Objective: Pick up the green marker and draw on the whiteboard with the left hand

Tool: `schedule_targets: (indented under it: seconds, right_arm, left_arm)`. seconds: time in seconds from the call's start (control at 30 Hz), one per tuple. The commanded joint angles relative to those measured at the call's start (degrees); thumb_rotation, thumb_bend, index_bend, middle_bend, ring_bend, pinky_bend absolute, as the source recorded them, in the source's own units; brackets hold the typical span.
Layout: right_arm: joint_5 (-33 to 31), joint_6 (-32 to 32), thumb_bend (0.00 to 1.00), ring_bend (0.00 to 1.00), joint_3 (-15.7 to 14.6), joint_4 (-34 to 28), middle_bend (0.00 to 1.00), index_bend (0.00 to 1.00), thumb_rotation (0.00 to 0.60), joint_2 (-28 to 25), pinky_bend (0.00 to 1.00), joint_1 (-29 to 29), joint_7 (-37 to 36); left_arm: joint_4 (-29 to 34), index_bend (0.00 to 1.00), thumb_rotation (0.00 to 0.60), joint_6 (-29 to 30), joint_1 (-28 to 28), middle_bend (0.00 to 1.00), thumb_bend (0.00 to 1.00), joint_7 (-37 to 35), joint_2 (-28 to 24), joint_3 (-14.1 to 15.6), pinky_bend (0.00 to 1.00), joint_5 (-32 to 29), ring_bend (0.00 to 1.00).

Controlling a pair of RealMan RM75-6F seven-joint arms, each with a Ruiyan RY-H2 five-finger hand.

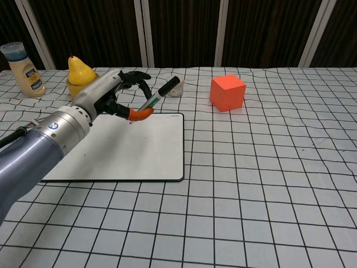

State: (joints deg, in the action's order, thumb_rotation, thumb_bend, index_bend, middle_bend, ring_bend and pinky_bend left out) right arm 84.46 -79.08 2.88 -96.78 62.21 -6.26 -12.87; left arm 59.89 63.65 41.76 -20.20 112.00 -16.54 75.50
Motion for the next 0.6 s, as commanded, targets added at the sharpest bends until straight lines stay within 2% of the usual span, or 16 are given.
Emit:
schedule_targets:
  seconds: [0.03,0.6]
  right_arm:
    - [0.00,0.02,0.32,0.00,0.01,-0.01,0.00,0.00,0.600,-0.01,0.00,-0.01,0.00]
    - [-0.32,0.18,0.32,0.00,0.04,-0.14,0.00,0.00,0.600,-0.02,0.00,-0.01,0.20]
  left_arm:
    - [-3.00,0.65,0.600,-0.80,0.62,0.11,0.58,-2.61,1.78,0.26,0.00,0.43,0.00]
    - [-9.72,0.65,0.600,-3.35,1.98,0.11,0.58,-7.36,4.44,1.15,0.01,1.35,0.00]
